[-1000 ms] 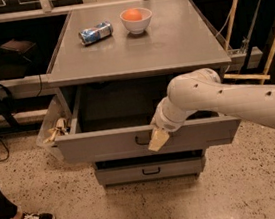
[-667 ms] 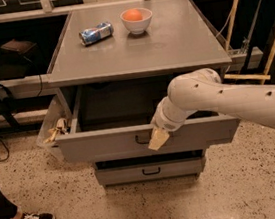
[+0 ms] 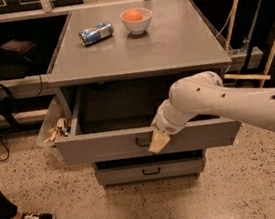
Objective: Open top drawer
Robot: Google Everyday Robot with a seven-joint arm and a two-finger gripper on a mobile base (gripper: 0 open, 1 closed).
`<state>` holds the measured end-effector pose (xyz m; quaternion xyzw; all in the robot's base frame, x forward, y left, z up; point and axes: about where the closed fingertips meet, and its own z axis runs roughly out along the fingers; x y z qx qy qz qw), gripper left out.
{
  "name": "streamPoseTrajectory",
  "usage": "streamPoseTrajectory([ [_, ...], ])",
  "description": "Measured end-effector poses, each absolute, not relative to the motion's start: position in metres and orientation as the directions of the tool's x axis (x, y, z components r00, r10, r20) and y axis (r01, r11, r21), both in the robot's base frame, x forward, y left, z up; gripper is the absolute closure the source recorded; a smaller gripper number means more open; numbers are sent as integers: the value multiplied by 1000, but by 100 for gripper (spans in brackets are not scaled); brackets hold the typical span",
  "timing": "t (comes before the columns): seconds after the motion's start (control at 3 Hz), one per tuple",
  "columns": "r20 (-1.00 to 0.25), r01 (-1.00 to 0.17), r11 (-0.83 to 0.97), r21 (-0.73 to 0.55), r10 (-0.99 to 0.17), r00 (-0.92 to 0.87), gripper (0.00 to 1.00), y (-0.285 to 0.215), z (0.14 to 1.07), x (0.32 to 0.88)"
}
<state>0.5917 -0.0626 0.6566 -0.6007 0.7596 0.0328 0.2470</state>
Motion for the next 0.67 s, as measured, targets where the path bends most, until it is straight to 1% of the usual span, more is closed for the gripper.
streamPoseTrajectory([
  [0.67, -417, -927, 279, -251, -895, -157, 100, -63, 656, 582],
])
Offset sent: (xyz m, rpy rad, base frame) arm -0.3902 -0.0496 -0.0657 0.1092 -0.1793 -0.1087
